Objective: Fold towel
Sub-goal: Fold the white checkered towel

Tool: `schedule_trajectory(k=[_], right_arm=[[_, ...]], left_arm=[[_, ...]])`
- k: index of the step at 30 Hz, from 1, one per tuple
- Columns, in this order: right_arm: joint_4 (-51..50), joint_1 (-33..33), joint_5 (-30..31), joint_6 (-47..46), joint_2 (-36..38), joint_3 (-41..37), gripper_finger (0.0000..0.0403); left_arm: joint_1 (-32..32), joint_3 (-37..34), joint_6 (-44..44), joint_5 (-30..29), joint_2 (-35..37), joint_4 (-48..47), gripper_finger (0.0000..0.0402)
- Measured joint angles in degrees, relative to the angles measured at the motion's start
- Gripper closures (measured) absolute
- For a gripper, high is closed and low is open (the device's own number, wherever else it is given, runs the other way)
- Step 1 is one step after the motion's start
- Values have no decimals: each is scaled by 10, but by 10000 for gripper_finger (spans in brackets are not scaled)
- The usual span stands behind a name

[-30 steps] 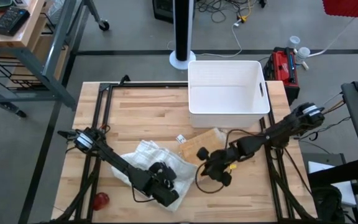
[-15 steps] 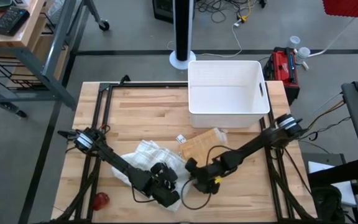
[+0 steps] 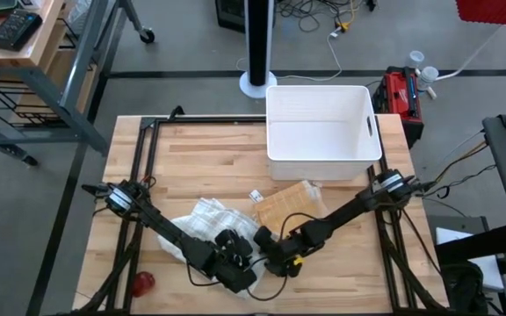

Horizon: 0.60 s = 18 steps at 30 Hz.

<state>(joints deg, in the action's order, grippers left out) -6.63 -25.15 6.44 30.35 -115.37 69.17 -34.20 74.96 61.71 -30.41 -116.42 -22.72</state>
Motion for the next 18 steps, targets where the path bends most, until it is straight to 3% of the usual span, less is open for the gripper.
schedule_trajectory(k=[4,9,18], right_arm=[[4,-1,19,-2,-4,-1,274],[-4,0,24,10,1,-3,385],[-79,-6,22,-5,62,-4,397]], left_arm=[[-5,0,0,1,2,-3,326],[-30,2,40,9,33,-47,326],[-97,2,240,-1,78,-261,326]])
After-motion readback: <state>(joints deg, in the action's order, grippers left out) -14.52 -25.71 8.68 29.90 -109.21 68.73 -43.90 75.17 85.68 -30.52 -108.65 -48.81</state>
